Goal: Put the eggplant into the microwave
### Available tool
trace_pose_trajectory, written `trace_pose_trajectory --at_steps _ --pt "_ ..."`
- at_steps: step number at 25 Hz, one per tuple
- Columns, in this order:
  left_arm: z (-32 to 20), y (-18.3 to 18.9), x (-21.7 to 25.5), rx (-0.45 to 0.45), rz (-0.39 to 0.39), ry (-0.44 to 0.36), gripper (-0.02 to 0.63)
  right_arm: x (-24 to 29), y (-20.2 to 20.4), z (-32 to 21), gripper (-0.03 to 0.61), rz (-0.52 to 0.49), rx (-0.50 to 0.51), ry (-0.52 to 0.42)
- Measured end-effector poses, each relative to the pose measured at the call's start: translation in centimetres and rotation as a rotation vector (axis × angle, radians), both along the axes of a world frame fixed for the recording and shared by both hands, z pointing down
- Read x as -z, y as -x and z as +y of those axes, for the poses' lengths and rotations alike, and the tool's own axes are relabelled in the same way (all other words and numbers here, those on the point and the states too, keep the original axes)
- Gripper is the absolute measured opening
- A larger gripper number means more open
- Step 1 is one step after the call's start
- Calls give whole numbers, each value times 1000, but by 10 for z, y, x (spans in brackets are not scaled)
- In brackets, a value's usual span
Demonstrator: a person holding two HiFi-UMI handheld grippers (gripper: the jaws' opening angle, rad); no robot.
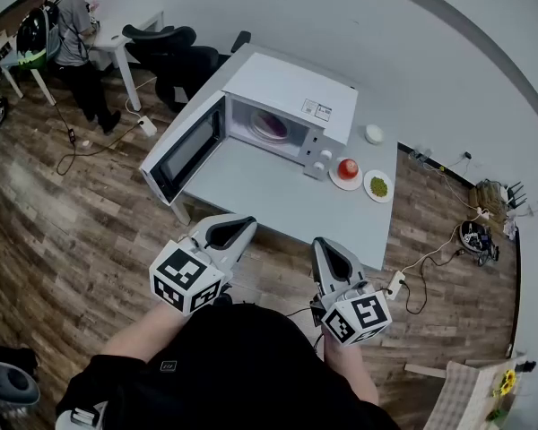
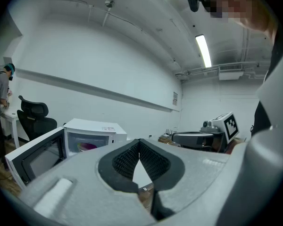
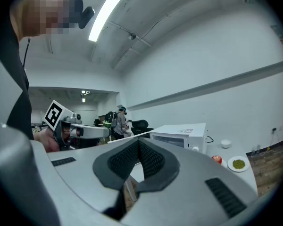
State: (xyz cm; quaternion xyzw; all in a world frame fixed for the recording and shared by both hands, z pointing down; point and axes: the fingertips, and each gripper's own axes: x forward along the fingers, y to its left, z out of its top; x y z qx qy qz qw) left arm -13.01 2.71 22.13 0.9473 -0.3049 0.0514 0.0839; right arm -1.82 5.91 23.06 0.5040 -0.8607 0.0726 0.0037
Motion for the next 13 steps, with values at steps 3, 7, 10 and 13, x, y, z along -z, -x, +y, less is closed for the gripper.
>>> trace_pose_trajectory --at_steps 3,7,10,13 --pt "-1 1 -1 3 5 9 9 0 1 -1 14 2 0 3" --pt "1 3 -1 3 8 12 9 1 3 1 14 5 -1 5" --pt "0 5 -3 0 9 16 9 0 5 0 14 6 -4 9" --pt "-1 8 -5 0 11 22 9 -1 8 -2 14 6 -5 11"
